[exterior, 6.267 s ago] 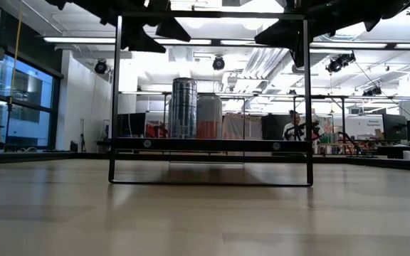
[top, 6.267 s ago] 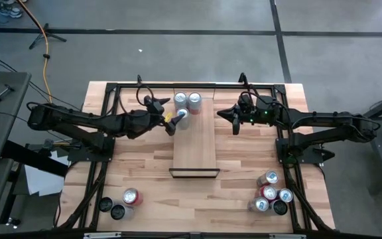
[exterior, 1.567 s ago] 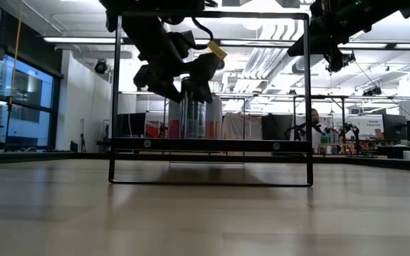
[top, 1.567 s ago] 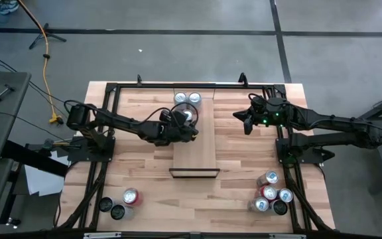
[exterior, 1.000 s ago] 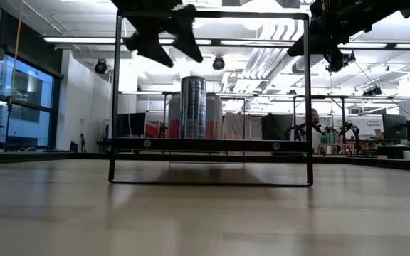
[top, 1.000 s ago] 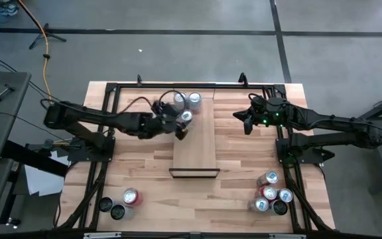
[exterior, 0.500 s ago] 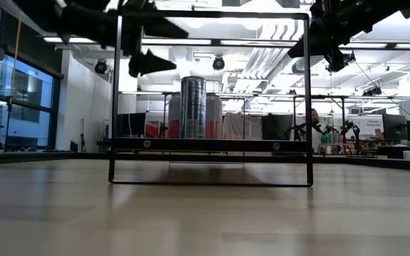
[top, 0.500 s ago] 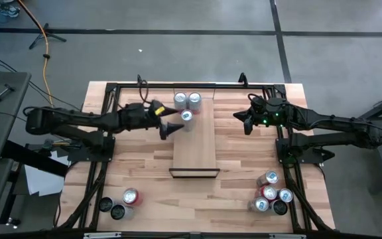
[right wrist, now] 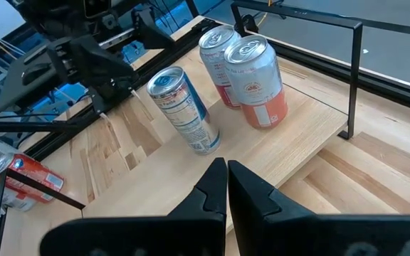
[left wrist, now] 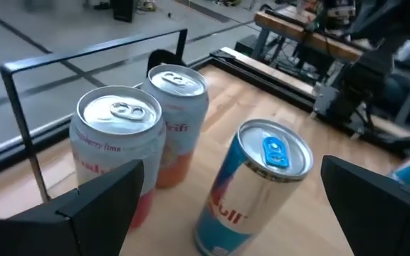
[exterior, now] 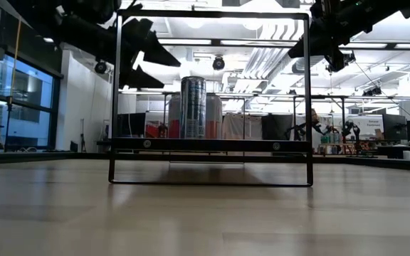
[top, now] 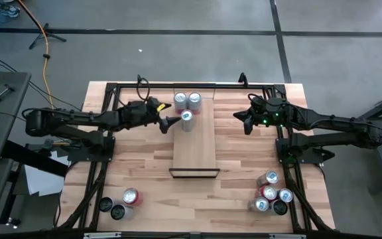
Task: Place canned beverage on shelf
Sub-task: Put the blue soda can on the shelf
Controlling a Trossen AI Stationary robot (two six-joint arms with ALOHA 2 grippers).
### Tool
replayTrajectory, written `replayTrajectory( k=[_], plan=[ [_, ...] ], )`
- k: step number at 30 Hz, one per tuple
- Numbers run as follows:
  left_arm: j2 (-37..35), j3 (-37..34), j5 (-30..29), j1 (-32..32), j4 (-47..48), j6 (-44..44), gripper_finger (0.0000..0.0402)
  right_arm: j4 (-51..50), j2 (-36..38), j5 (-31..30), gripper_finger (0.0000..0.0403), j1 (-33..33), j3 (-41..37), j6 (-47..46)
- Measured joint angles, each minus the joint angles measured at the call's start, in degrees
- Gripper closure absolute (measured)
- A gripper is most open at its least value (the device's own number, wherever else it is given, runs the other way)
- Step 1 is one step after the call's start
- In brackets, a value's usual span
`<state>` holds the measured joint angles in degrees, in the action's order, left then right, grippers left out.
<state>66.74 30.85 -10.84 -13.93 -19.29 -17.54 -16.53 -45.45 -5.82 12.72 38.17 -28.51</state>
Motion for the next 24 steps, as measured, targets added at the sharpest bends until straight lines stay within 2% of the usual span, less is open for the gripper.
replayTrajectory(
  k=[2, 7, 11, 20, 24],
  plan=[
    [0.00, 0.00, 2.06, -0.78, 0.05, 1.59, 0.0016, -0.01, 0.00, -0.02, 0.0403, -0.01, 0.00, 0.00],
    [0.00, 0.00, 2.76, -2.46, 0.35, -3.67, 0.0016, -0.02, 0.00, -0.04, 0.0403, -0.01, 0.00, 0.02],
    [0.00, 0.00, 4.36, -3.47, 1.58, -4.14, 0.0016, -0.02, 0.00, -0.11, 0.0403, 0.01, 0.00, 0.24],
    [0.04, 0.00, 13.88, -4.07, -1.31, 8.17, 0.0016, -0.02, 0.00, -1.50, 0.0403, -0.01, 0.00, 0.39],
    [2.22, 0.04, 16.77, -4.33, -1.46, 13.08, 0.0016, 0.00, 0.00, -3.03, 0.0403, 0.01, 0.00, 0.43]
  ],
)
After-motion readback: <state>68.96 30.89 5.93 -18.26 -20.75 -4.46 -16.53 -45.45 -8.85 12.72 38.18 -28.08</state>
